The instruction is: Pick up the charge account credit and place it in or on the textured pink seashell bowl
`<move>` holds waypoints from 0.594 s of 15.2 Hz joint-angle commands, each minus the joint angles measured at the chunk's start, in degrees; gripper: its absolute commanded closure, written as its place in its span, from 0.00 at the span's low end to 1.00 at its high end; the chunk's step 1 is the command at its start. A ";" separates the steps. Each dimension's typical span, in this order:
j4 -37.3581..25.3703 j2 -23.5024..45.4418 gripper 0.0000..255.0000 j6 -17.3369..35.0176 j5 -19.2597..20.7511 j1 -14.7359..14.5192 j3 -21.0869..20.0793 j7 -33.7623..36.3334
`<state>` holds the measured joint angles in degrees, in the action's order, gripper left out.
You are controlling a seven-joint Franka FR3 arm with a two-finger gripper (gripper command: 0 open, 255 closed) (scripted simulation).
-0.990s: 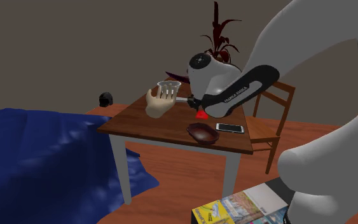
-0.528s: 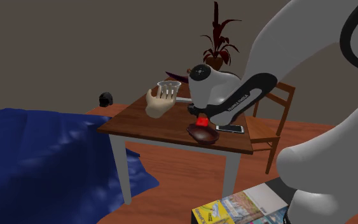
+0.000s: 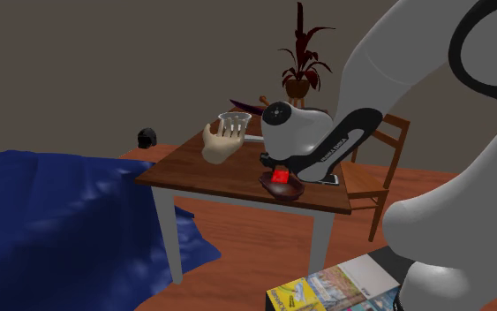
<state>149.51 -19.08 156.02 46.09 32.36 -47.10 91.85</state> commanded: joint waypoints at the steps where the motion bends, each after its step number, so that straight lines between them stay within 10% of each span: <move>1: 0.02 0.05 1.00 0.06 0.17 0.12 -0.13 0.19; 5: 0.02 0.04 1.00 0.05 0.15 0.10 -0.11 0.17; 6: 0.02 0.04 0.00 0.05 0.15 0.10 -0.11 0.17; 9: 0.02 0.04 0.00 0.05 0.15 0.10 -0.11 0.17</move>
<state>149.53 -19.04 156.07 46.24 32.47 -47.21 92.01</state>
